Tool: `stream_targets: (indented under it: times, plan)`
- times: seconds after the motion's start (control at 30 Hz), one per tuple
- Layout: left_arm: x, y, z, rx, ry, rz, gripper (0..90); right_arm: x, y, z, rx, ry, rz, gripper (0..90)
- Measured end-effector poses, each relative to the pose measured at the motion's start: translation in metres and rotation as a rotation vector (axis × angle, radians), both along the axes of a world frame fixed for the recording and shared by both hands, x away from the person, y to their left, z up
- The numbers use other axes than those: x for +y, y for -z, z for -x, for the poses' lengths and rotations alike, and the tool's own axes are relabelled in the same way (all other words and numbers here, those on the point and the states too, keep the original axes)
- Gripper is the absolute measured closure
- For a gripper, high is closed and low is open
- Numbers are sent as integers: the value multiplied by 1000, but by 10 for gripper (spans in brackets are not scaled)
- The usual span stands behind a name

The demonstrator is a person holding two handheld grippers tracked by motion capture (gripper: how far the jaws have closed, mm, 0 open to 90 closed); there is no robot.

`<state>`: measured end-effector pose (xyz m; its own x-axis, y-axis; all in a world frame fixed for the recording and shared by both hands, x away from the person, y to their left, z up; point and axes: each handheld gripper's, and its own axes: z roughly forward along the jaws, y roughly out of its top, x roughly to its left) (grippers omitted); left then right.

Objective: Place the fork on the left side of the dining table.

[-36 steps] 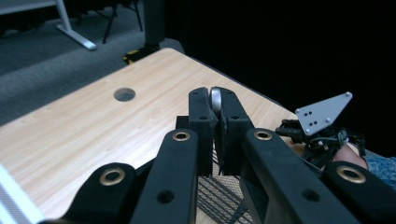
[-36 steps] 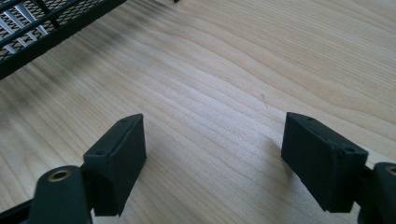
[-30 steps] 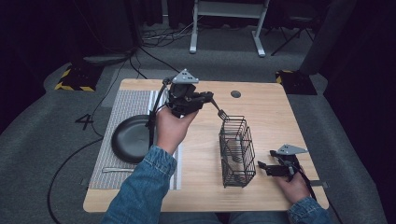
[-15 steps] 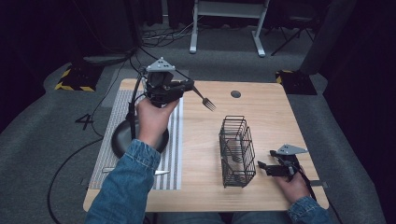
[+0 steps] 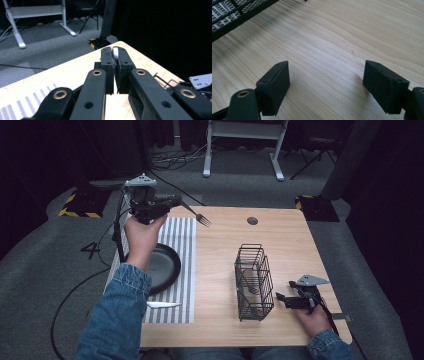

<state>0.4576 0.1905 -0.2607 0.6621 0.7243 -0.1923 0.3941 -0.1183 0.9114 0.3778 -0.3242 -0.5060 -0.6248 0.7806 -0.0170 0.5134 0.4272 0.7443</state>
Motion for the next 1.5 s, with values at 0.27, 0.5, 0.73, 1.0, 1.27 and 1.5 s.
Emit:
stream_targets:
  times: [0.27,0.5,0.73,1.0,1.27,1.5]
  plan:
    - [21,7,-15,10,-40,7,864,0,0,0,1,4,0,215]
    - [42,16,-28,37,-95,0,864,0,0,-1,1,14,0,215]
    - [60,26,-39,58,-141,0,864,0,0,-1,0,22,0,212]
    - [69,43,-54,119,-177,17,865,0,0,-1,1,23,1,210]
    - [78,71,-72,219,-201,31,864,0,0,-1,1,23,0,210]
    - [89,97,-78,301,-223,43,864,0,0,-1,0,23,0,210]
